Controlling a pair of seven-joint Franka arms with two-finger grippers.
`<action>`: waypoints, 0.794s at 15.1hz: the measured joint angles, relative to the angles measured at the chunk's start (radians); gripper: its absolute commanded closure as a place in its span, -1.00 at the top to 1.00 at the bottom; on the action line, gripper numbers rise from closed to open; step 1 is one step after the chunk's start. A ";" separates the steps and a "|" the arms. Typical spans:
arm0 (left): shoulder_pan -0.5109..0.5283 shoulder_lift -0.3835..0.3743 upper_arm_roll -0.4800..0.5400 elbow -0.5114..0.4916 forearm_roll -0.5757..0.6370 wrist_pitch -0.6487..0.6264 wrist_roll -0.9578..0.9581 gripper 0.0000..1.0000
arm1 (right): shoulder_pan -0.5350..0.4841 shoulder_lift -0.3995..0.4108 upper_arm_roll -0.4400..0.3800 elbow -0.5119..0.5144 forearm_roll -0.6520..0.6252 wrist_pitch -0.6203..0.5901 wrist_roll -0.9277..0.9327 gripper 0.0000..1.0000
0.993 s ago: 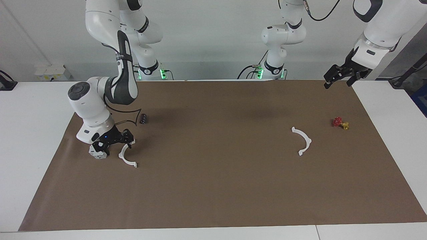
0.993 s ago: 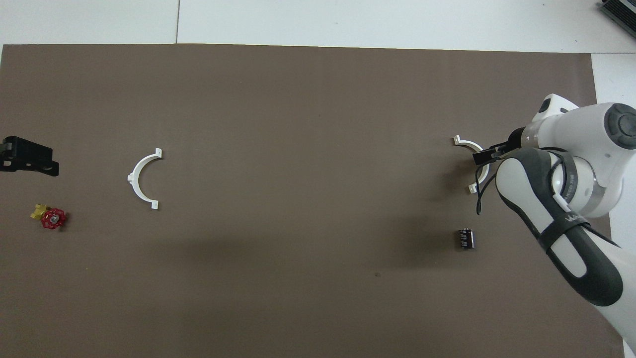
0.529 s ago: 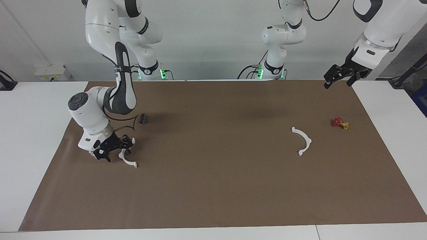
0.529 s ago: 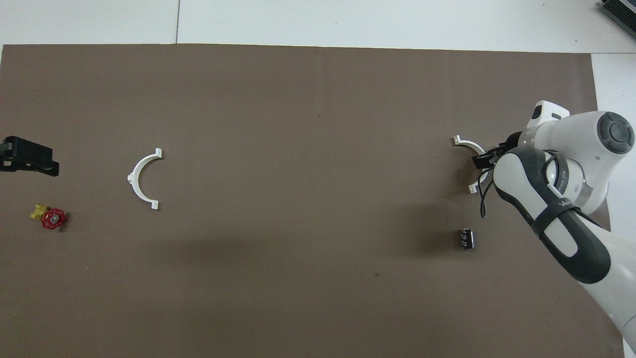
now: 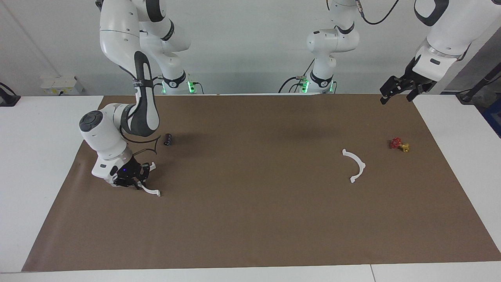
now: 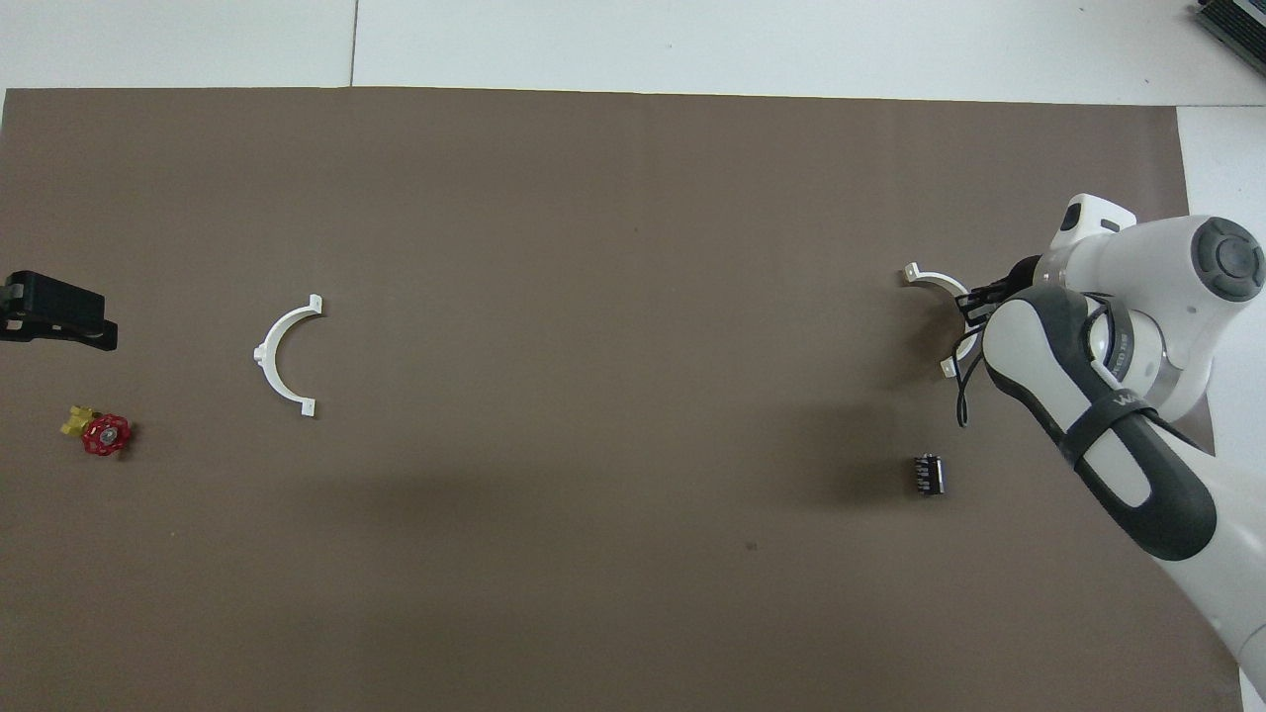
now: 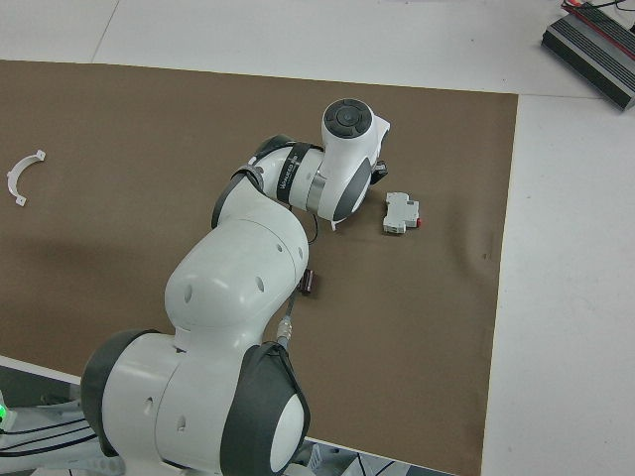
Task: Assemble drain pipe with both arms
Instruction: 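Reach the right gripper to the white half-ring farther from the robot, then grasp the white half-ring with the right gripper and lift it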
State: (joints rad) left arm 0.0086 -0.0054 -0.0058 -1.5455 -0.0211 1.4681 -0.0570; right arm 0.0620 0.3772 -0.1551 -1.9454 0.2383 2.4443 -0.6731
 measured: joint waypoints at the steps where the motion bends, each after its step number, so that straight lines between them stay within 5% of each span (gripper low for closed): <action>1: 0.000 0.000 0.000 0.000 0.000 0.000 0.000 1.00 | 0.004 -0.001 0.001 0.018 0.000 -0.026 0.027 -1.00; 6: 0.000 0.000 0.000 0.000 0.000 0.000 0.000 1.00 | 0.151 -0.018 0.005 0.182 -0.084 -0.247 0.419 -1.00; 12: 0.000 0.000 0.000 0.000 0.000 0.000 0.000 1.00 | 0.401 -0.013 0.011 0.222 -0.112 -0.278 0.814 -1.00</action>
State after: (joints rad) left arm 0.0086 -0.0054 -0.0058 -1.5455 -0.0211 1.4680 -0.0570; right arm 0.4628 0.3641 -0.1444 -1.7230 0.1259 2.1659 0.1409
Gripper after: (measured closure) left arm 0.000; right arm 0.793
